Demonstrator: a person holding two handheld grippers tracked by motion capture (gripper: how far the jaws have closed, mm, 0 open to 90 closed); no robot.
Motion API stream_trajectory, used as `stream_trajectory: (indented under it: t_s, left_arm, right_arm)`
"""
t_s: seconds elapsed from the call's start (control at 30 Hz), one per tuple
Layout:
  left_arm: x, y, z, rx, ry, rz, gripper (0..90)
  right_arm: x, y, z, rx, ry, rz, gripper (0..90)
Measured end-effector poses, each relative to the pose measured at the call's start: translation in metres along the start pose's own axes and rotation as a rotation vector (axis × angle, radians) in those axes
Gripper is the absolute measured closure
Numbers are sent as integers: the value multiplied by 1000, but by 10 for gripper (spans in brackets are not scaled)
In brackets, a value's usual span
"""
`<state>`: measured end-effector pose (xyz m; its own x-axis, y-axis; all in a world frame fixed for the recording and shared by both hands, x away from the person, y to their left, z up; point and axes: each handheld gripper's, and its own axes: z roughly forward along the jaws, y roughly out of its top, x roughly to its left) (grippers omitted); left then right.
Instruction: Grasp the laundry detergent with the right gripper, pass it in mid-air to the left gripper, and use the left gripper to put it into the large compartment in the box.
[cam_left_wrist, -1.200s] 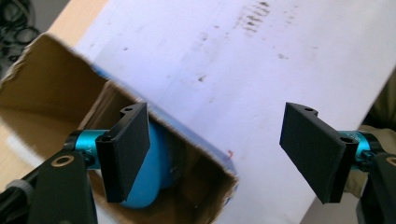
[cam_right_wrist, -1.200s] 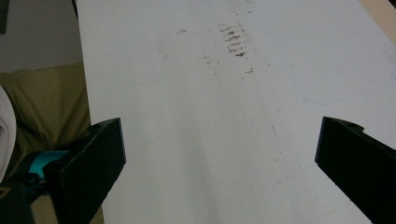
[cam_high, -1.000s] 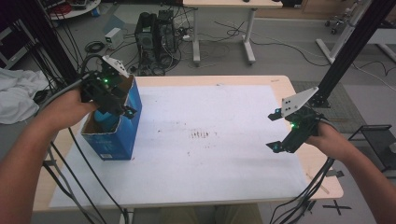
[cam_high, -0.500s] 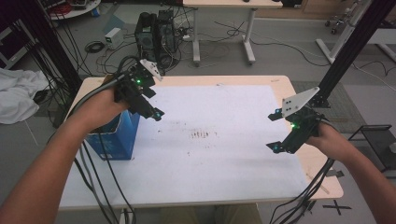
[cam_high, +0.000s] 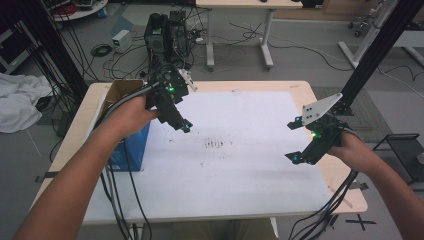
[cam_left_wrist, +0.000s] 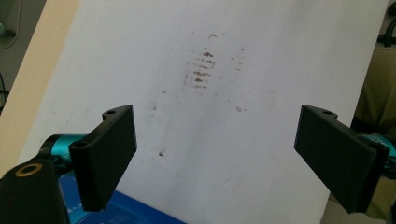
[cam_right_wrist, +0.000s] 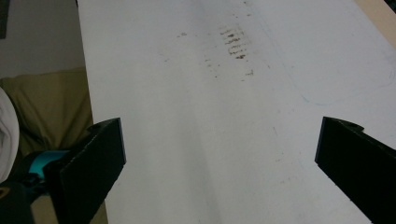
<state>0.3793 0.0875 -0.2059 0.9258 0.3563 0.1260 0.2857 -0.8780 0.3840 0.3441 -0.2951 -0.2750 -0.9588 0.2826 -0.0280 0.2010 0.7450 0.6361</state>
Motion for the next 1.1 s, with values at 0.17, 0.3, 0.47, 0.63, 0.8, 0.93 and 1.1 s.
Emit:
stream_trajectory:
  t_s: [0.17, 0.3, 0.47, 0.63, 0.8, 0.93, 1.1]
  left_arm:
    - [4, 7, 9, 24, -6, -5, 131]
    - [6, 12, 16, 32, -8, 3, 131]
    - [16, 19, 24, 32, -11, 4, 131]
    - [26, 22, 28, 21, -9, 1, 131]
    - [31, 23, 30, 28, -18, -2, 131]
    - [29, 24, 32, 18, -17, -7, 131]
    - [30, 26, 33, 37, -25, 15, 131]
  right_arm:
    - [-3, 0, 0, 1, 5, 10, 8]
    - [-6, 1, -1, 0, 4, 14, 8]
    - [-12, 5, 3, 5, 9, 15, 8]
    - [-17, 11, 4, 19, 14, 11, 8]
    - [-21, 12, 5, 28, 13, 18, 8]
    - [-20, 13, 6, 34, 17, 20, 8]
    - [-21, 14, 7, 31, 16, 7, 8]
